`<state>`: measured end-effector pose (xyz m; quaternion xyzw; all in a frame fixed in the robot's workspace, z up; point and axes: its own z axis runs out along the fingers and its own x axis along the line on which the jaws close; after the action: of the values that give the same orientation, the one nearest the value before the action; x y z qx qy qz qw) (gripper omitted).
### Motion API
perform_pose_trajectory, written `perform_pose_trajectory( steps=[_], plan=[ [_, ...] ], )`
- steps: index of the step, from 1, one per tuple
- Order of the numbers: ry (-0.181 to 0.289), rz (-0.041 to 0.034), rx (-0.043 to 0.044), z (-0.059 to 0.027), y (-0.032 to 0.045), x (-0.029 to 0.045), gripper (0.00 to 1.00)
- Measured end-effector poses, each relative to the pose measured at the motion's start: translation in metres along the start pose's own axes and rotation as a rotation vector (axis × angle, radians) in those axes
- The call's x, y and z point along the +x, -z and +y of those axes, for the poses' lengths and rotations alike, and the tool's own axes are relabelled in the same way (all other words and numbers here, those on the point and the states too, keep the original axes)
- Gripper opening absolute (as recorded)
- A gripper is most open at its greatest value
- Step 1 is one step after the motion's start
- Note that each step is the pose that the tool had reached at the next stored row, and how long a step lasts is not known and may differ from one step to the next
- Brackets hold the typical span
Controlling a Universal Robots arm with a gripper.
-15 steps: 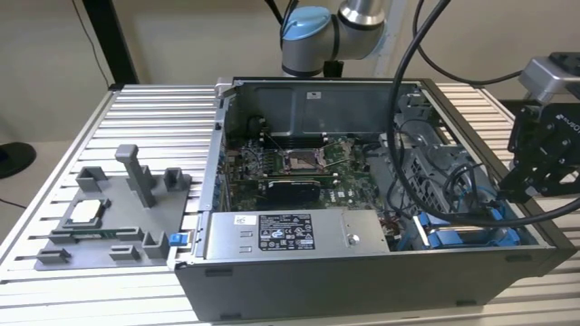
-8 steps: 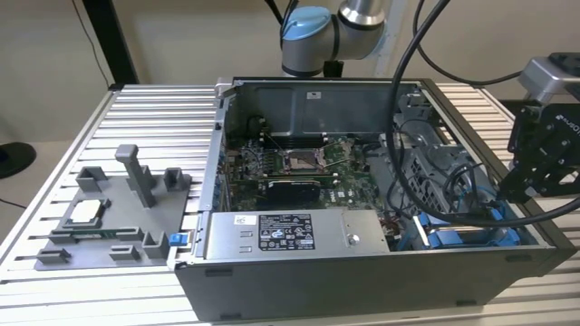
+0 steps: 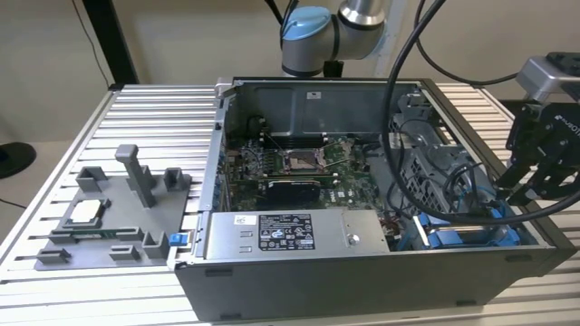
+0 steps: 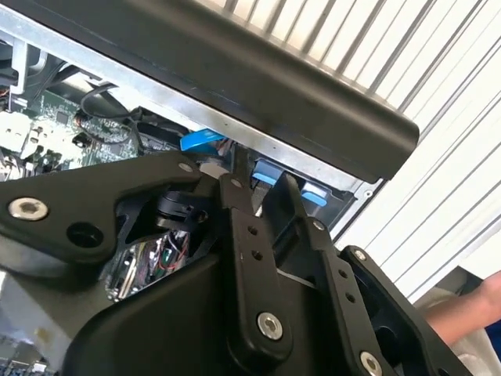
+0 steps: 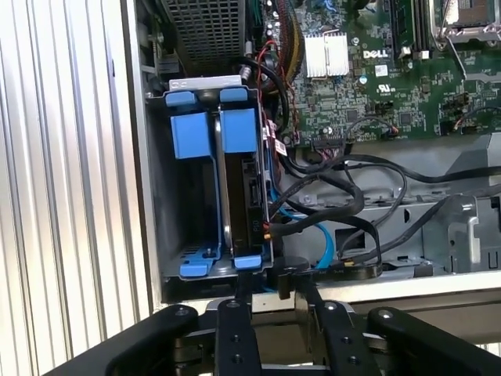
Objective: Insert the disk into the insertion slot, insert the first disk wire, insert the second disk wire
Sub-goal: 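Insert the second disk wire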
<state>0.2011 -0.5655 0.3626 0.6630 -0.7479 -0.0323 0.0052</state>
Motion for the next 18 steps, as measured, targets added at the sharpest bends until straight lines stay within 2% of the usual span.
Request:
perform_pose_trajectory(
  steps=[8,9,18],
  plan=[
    [-0.011,-0.0019,0.0002,0.0,-0.0004,0.0,0.0],
    [-0.011,-0.0019,0.0002,0.0,-0.0004,0.0,1.0],
    [-0.011,-0.0023,0.0002,0.0,-0.0007,0.0,1.0]
  ],
)
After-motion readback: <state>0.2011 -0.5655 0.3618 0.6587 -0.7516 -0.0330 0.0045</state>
